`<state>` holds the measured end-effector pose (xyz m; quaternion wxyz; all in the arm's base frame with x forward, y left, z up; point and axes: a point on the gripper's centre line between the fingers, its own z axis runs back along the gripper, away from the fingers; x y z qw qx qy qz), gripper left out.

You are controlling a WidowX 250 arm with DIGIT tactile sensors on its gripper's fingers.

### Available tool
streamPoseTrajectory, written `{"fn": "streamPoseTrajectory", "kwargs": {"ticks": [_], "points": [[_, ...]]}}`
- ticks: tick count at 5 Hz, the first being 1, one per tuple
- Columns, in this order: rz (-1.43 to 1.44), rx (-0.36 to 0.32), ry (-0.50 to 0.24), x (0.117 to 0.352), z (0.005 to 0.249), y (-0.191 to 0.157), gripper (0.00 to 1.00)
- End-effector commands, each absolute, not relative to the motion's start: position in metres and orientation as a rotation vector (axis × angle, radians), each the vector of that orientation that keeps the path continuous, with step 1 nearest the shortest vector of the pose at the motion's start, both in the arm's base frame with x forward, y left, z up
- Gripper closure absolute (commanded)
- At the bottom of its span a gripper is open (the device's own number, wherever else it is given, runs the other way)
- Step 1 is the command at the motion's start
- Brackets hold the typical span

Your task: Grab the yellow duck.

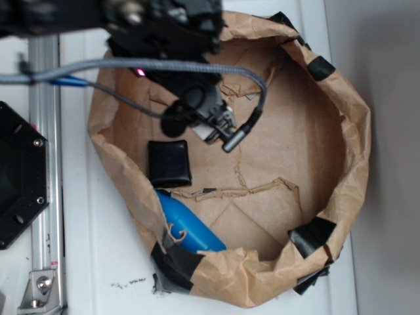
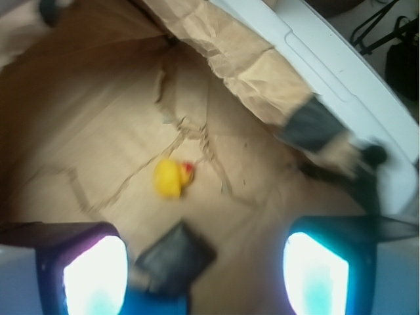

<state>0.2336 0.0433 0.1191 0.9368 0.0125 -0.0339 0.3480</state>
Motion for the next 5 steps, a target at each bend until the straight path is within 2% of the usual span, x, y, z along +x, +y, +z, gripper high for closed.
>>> {"fn": "streamPoseTrajectory", "kwargs": {"ticks": [1, 4, 5], "points": [[0.573, 0.066, -0.034, 0.244, 0.102, 0.033, 0.00], [0.573, 0.066, -0.034, 0.244, 0.102, 0.033, 0.00], [0.600, 0.090, -0.103, 0.253, 0.105, 0.021, 0.00]]}}
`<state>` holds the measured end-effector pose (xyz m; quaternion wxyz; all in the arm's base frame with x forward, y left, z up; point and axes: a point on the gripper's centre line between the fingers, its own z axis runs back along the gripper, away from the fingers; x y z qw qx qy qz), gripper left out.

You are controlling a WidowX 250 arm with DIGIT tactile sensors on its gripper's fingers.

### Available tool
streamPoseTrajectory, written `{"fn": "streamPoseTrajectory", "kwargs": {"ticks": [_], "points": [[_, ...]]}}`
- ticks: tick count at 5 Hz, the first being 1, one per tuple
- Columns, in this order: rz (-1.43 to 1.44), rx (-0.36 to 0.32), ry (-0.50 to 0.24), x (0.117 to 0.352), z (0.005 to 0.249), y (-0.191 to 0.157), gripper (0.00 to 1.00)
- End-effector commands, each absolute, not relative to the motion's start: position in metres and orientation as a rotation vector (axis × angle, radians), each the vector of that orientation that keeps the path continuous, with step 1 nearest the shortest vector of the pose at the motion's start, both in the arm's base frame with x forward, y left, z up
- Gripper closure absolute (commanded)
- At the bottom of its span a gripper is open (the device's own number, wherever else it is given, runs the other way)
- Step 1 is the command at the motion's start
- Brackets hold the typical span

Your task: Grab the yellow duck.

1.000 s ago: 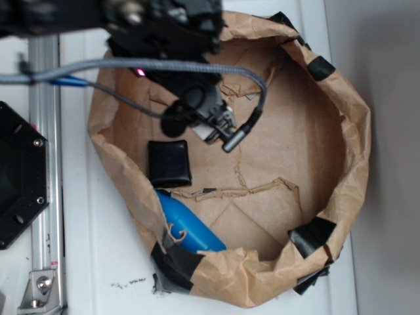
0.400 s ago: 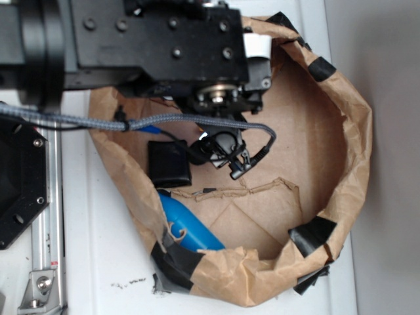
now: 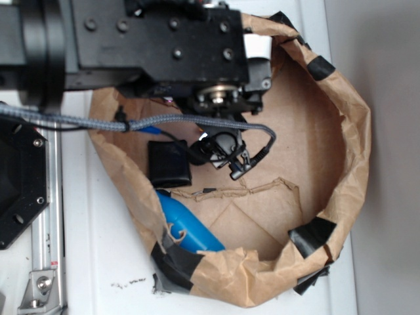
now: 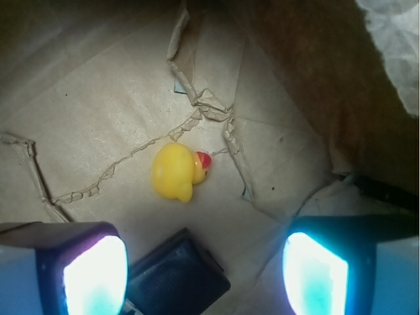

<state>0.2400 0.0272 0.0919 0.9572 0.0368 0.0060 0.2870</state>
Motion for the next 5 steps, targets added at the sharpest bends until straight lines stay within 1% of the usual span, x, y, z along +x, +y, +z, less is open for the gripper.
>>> {"fn": "streamPoseTrajectory", "kwargs": {"ticks": [1, 2, 3, 4, 5], "points": [[0.658, 0.121, -0.094, 0.251, 0.079, 0.040, 0.00], [0.665, 0.137, -0.081, 0.247, 0.068, 0.048, 0.00], [0.669, 0.135, -0.084, 0.238, 0.069, 0.053, 0.00], [0.660, 0.143, -0.084, 0.235, 0.070, 0.054, 0.00], [0.644, 0.156, -0.087, 0.234, 0.064, 0.066, 0.00]]}}
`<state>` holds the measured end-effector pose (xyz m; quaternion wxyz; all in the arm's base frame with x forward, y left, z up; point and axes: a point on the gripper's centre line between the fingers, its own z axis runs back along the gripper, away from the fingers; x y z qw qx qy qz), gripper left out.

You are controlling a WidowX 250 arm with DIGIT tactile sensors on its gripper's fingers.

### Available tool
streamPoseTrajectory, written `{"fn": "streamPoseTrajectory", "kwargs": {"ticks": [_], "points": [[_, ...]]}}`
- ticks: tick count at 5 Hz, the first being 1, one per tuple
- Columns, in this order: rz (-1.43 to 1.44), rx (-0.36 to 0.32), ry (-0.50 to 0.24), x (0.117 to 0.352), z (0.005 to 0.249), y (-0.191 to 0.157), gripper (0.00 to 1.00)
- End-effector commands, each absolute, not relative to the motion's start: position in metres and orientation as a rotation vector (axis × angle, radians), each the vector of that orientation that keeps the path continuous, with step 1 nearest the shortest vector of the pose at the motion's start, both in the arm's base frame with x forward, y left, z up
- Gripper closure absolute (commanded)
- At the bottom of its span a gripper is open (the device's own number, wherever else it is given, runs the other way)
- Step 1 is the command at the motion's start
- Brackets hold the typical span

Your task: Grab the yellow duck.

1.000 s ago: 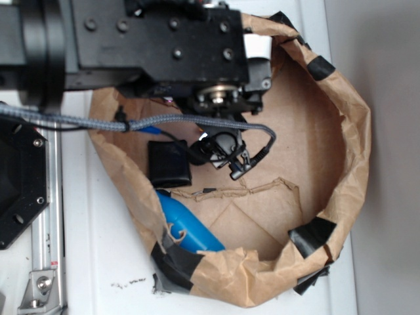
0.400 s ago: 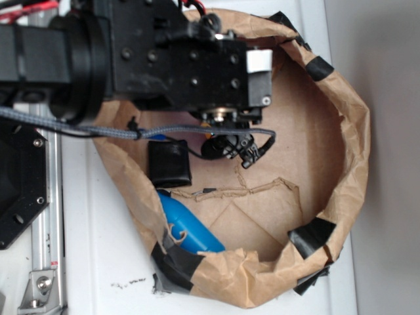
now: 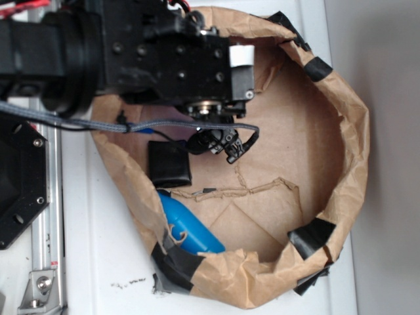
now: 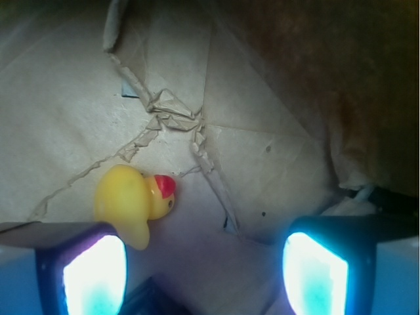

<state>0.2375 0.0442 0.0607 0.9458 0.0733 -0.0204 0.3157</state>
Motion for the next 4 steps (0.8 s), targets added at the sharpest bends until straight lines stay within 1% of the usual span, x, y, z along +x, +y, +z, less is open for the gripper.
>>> {"fn": "streamPoseTrajectory", "kwargs": {"ticks": [1, 3, 4], "points": [[0.648, 0.157, -0.087, 0.238, 0.062, 0.070, 0.00], [0.635, 0.178, -0.084, 0.239, 0.057, 0.068, 0.00], [0.639, 0.201, -0.073, 0.240, 0.051, 0.071, 0.00]]}}
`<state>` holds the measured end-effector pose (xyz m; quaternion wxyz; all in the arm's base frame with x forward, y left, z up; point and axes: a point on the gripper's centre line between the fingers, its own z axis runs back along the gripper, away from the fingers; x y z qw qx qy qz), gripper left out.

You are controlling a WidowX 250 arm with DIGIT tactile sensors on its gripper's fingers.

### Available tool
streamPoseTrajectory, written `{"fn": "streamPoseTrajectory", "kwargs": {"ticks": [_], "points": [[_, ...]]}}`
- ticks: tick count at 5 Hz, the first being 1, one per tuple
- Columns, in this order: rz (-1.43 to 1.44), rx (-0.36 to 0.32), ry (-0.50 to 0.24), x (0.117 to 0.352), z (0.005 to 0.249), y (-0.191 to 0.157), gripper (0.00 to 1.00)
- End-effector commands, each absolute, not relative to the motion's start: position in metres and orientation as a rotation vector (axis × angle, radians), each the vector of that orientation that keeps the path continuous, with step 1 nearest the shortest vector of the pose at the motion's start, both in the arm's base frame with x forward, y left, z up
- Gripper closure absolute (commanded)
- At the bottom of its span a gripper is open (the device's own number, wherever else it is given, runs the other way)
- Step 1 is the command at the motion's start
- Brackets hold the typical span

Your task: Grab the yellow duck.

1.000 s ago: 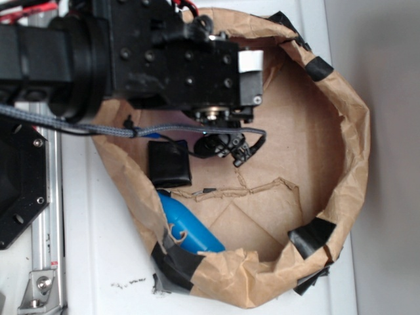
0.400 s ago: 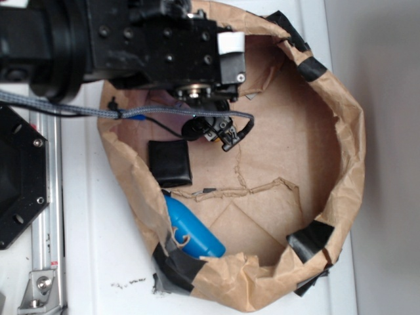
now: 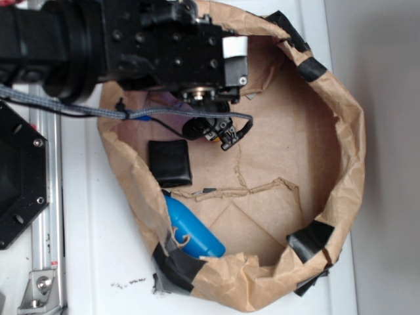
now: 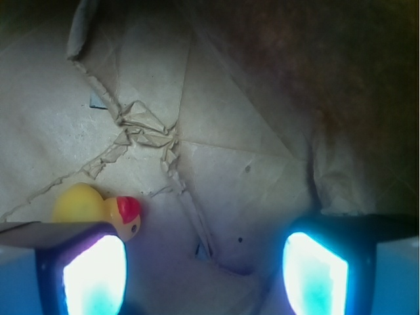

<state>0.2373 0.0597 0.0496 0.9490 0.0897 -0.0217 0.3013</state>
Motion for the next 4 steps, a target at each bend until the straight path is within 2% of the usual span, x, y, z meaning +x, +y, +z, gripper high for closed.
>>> {"fn": "streamPoseTrajectory", "kwargs": {"ticks": [1, 2, 4], "points": [[0.630, 0.212, -0.041, 0.242, 0.042, 0.069, 0.00], [0.561, 0.209, -0.013, 0.246, 0.029, 0.049, 0.00], [0.489, 0.198, -0.038, 0.244, 0.030, 0.025, 0.00]]}}
